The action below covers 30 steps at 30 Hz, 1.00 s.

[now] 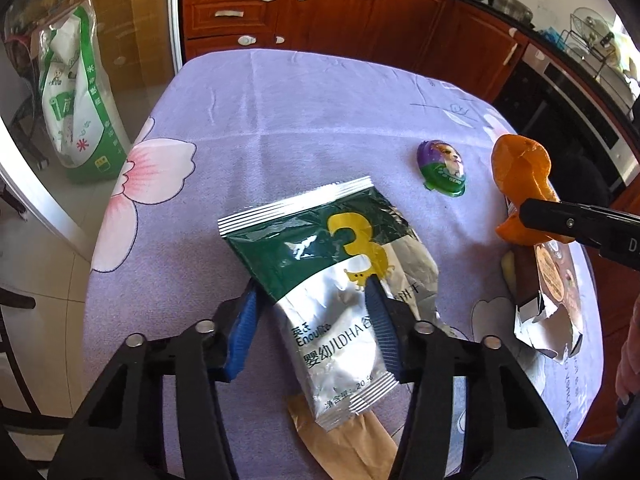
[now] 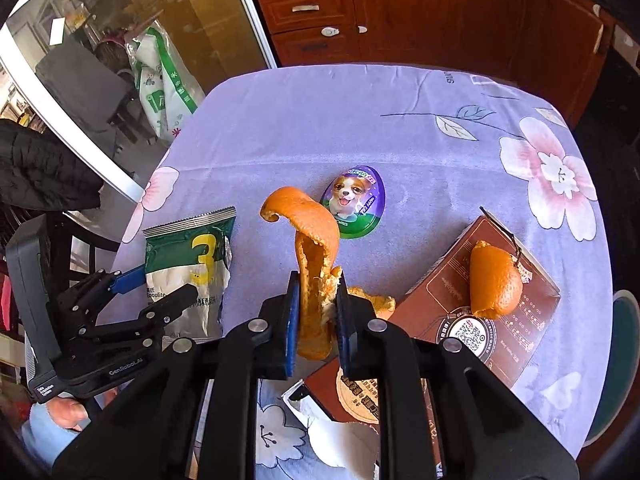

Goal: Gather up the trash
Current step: 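Carry packet and orange peel over the teal bin and open both tools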

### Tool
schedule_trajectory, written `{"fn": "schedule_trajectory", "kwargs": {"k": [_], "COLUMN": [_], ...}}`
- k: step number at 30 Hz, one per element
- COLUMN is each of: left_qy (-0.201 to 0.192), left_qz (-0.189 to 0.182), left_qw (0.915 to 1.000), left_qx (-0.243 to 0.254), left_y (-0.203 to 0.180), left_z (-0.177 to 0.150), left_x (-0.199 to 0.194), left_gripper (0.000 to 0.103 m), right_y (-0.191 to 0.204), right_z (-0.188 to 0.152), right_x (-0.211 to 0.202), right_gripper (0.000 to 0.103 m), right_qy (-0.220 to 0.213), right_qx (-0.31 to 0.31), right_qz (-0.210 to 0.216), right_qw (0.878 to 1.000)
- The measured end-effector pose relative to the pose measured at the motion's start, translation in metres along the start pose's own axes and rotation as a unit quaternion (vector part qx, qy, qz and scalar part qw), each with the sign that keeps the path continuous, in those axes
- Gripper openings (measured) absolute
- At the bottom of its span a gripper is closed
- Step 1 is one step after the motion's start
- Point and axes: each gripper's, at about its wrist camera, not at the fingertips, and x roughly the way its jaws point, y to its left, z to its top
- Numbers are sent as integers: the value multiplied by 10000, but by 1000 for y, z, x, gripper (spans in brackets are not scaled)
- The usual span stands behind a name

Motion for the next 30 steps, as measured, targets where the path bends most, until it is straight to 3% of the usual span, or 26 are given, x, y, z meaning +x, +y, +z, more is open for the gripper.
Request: {"fn": "schedule_trajectory", "kwargs": {"k": [3, 6, 14, 18, 24, 30], "left_qy": [8, -168, -507, -642, -903, -977], "left_qz": [-140, -117, 220, 186, -63, -554], "left_qw": [9999, 9998, 9983, 9971, 9926, 9840], "left_qx": [8, 88, 203, 353, 804, 1386], "left_y": [-9, -19, -41, -58, -108, -186], "left_z": [2, 7, 20, 24, 28, 28], "left_x": [-1, -13, -57, -80, -114, -126], "left_gripper": [14, 10, 10, 10, 10, 11], "right_y": [-4, -9, -20, -28, -50, -104], "right_z": [-3, -6, -9, -14, -28, -60], "right_x": [-5, -11, -47, -73, -123, -170], "right_gripper": [15, 15, 15, 15, 15, 15], "right_qy": [-34, -82, -407, -637, -1051, -1394], "right_qx": [44, 78, 182, 259, 399, 847], "right_qz": [43, 71, 252, 338, 330, 105], "right_qw": [10000, 9999, 9987, 9971, 9931, 9865]}}
